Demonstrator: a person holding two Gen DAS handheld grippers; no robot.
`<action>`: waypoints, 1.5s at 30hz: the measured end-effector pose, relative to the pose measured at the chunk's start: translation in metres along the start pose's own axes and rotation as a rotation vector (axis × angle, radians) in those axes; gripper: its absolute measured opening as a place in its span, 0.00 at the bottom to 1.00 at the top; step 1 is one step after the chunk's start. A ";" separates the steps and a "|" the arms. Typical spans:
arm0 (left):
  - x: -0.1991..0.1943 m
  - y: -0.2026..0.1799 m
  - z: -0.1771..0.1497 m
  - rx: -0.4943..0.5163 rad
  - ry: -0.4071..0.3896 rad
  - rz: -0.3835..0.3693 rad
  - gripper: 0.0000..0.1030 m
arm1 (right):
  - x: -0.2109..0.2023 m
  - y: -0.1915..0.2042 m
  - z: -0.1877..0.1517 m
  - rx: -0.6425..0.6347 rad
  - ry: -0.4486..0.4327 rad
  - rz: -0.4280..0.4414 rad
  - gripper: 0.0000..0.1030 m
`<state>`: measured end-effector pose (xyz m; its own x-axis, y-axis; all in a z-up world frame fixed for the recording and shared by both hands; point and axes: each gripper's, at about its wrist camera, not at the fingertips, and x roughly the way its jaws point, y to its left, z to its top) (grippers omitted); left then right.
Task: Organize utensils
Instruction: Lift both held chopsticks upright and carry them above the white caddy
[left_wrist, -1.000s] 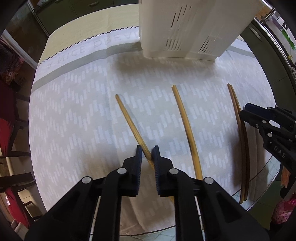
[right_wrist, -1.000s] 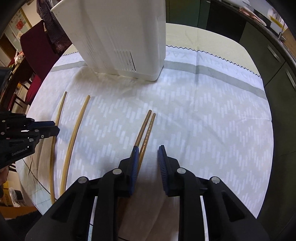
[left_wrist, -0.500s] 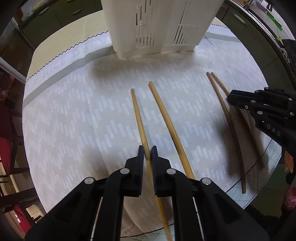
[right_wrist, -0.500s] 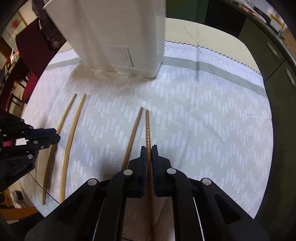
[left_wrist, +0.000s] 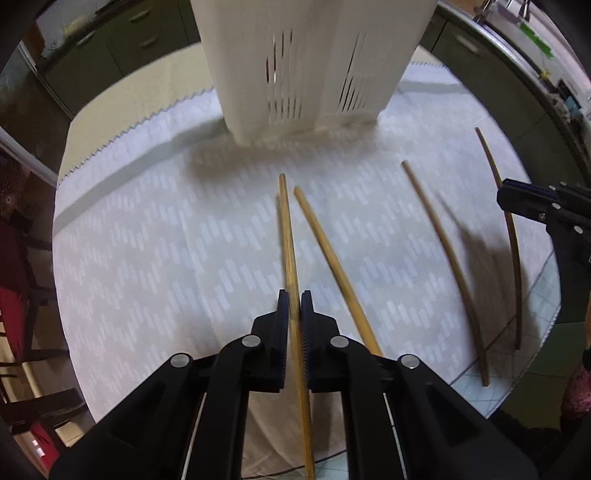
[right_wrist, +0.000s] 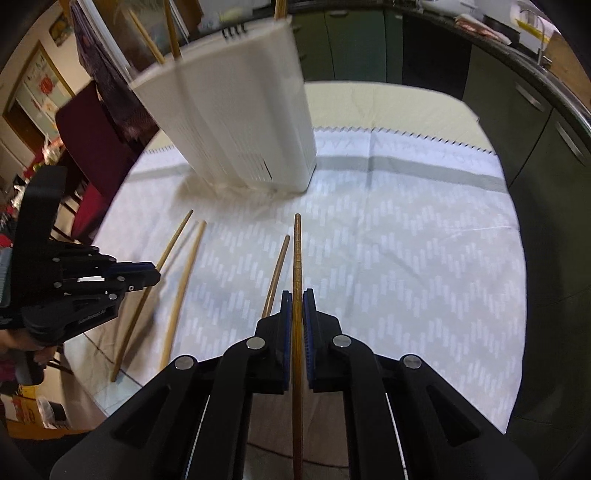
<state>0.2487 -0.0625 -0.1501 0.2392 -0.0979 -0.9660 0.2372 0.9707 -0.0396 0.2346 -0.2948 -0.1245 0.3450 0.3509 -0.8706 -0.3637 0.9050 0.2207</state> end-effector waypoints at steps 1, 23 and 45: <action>-0.004 0.001 0.000 -0.004 -0.009 -0.009 0.07 | -0.007 -0.002 -0.002 0.003 -0.016 0.001 0.07; -0.126 0.005 -0.053 0.017 -0.339 -0.028 0.06 | -0.109 -0.003 -0.026 -0.004 -0.233 0.081 0.07; -0.239 0.002 0.005 0.029 -0.551 -0.083 0.06 | -0.157 0.017 -0.006 -0.073 -0.338 0.092 0.07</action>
<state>0.1970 -0.0384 0.0823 0.6736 -0.2821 -0.6832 0.3004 0.9490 -0.0956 0.1695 -0.3364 0.0136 0.5701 0.5011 -0.6511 -0.4630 0.8506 0.2492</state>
